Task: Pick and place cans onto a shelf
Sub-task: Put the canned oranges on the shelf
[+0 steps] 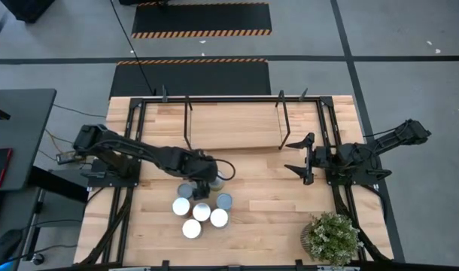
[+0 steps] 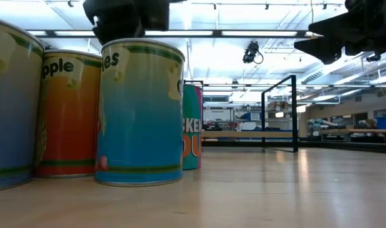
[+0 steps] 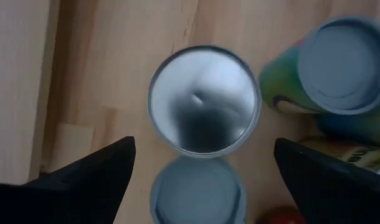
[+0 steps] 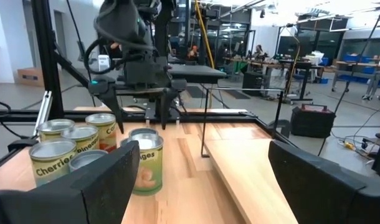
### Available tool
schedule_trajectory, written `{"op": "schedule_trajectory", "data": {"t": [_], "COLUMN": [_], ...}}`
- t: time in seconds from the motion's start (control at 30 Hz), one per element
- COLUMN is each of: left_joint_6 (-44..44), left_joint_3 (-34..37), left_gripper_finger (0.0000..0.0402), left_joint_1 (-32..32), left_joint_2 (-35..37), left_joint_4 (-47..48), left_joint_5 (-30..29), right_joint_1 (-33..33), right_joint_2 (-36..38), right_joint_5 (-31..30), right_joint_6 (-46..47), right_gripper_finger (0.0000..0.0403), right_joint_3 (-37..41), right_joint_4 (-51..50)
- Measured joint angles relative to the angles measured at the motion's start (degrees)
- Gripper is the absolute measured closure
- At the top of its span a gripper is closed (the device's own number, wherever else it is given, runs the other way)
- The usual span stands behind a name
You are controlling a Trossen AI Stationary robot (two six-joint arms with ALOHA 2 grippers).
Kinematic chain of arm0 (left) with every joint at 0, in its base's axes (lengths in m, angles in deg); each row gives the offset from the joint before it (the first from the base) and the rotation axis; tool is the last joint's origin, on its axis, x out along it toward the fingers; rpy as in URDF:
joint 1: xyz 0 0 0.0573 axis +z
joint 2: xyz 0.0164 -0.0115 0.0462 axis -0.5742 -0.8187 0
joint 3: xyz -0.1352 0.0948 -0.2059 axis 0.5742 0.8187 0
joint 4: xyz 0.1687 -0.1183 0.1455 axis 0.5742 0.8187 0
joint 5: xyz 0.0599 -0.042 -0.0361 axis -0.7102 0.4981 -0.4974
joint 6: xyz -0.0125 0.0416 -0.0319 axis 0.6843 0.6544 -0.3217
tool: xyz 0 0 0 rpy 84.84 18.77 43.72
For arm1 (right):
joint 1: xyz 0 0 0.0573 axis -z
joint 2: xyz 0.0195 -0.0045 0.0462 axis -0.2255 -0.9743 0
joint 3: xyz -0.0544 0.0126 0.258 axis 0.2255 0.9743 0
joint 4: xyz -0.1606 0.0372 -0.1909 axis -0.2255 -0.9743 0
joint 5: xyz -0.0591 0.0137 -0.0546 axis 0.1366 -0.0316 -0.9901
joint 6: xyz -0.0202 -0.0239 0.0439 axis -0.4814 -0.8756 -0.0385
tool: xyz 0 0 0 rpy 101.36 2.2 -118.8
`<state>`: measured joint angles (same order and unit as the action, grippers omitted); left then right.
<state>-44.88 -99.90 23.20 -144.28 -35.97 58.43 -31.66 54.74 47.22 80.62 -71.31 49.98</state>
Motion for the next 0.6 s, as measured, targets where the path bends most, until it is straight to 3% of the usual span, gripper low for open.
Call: {"op": "schedule_trajectory", "data": {"t": [0.37,0.6], "left_joint_6": [2.4,-2.55], "left_joint_3": [-0.9,-0.92], "left_gripper_finger": [0.0012,0.0012], "left_joint_1": [0.44,0.81], "left_joint_2": [-5.46,-6.95], "left_joint_4": [-0.39,-2.36], "left_joint_5": [-2.27,-3.21], "right_joint_1": [-0.05,-0.05], "right_joint_2": [0.06,-0.74], "right_joint_5": [1.53,1.6], "right_joint_6": [1.14,3.18], "right_gripper_finger": [0.0039,0.0039], "right_joint_3": [-0.02,-0.02], "right_joint_4": [0.99,0.5]}}
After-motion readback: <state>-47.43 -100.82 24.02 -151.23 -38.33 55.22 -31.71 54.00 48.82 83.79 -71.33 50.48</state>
